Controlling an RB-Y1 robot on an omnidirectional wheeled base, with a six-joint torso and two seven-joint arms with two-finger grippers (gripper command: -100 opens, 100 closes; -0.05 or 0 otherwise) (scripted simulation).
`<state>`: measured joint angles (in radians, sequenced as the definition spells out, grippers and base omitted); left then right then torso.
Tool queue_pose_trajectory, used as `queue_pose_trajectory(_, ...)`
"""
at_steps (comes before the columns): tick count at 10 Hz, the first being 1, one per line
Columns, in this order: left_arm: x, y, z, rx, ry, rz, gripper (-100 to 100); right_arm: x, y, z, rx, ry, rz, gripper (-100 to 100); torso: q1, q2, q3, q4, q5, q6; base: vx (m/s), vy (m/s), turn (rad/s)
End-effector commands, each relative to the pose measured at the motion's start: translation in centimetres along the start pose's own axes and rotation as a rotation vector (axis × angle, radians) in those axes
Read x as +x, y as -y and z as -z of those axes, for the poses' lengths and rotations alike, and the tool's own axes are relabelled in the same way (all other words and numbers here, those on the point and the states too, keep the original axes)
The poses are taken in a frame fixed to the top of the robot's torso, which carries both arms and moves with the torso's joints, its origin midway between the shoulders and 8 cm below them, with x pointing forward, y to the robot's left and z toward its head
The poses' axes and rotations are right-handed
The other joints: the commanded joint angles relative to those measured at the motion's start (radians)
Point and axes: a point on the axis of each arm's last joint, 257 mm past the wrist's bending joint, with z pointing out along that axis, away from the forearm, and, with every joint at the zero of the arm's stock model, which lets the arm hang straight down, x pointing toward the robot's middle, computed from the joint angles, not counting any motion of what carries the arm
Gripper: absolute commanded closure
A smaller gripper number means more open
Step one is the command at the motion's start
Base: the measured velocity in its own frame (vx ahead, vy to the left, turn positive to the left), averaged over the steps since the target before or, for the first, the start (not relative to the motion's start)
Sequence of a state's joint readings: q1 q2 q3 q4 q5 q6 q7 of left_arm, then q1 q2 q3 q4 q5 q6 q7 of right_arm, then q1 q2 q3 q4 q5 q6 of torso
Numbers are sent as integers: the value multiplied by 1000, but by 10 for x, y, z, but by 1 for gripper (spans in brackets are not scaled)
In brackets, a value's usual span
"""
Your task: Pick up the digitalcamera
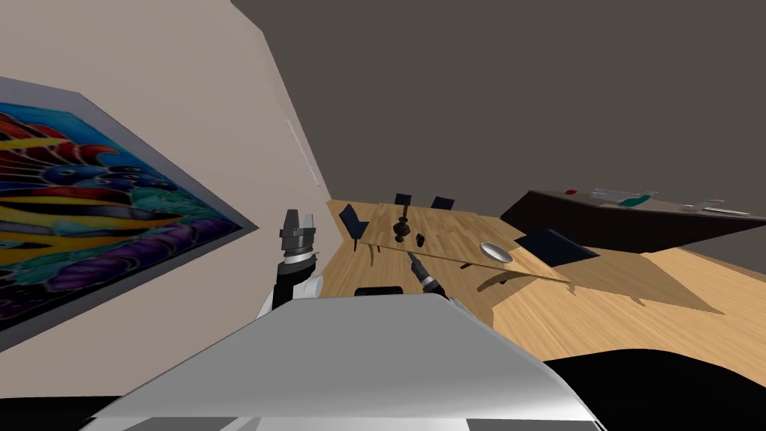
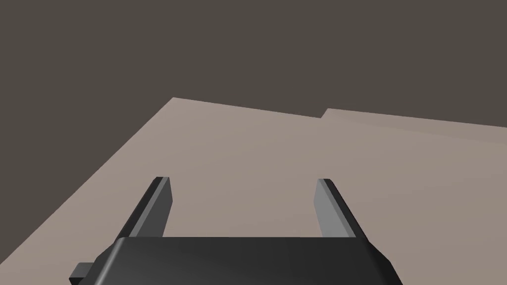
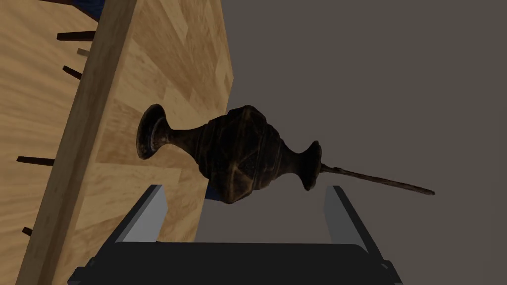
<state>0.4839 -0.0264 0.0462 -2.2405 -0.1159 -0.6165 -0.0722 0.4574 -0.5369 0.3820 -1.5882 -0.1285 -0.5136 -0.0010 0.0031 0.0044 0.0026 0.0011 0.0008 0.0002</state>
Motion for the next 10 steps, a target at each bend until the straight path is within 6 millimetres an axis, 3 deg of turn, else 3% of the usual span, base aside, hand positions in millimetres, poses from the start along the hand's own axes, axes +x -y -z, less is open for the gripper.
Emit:
queue_pose_trajectory(1, 0, 0, 0, 0, 0, 0, 0, 11, 35, 17, 88, -50, 28, -100, 0, 0, 0, 0, 0, 0, -69, 104, 235)
queue_pose_trajectory(2, 0, 0, 0, 0, 0, 0, 0, 9, 48, 23, 118, -47, 30, -100, 2, 0, 0, 0, 0, 0, -41, 84, 71)
queue_pose_trajectory(3, 0, 0, 0, 0, 0, 0, 0, 12, 74, 38, 183, -78, 52, -100, 1, -1, 0, 0, 0, 0, -27, 95, 144)
queue_pose_trajectory(4, 0, 0, 0, 0, 0, 0, 0, 11, 78, 41, 193, -77, 53, -100, 2, -2, -1, 0, 0, 0, -16, 71, 63)
queue_pose_trajectory(5, 0, 0, 0, 0, 0, 0, 0, 13, 99, 55, 248, -109, 74, -100, 0, -3, -1, 0, 0, 0, -33, 84, 160)
queue_pose_trajectory(10, 0, 0, 0, 0, 0, 0, 0, 3, 161, 104, 417, -158, 130, -100, 1, -4, -2, -1, 0, 0, -9, 80, 118)
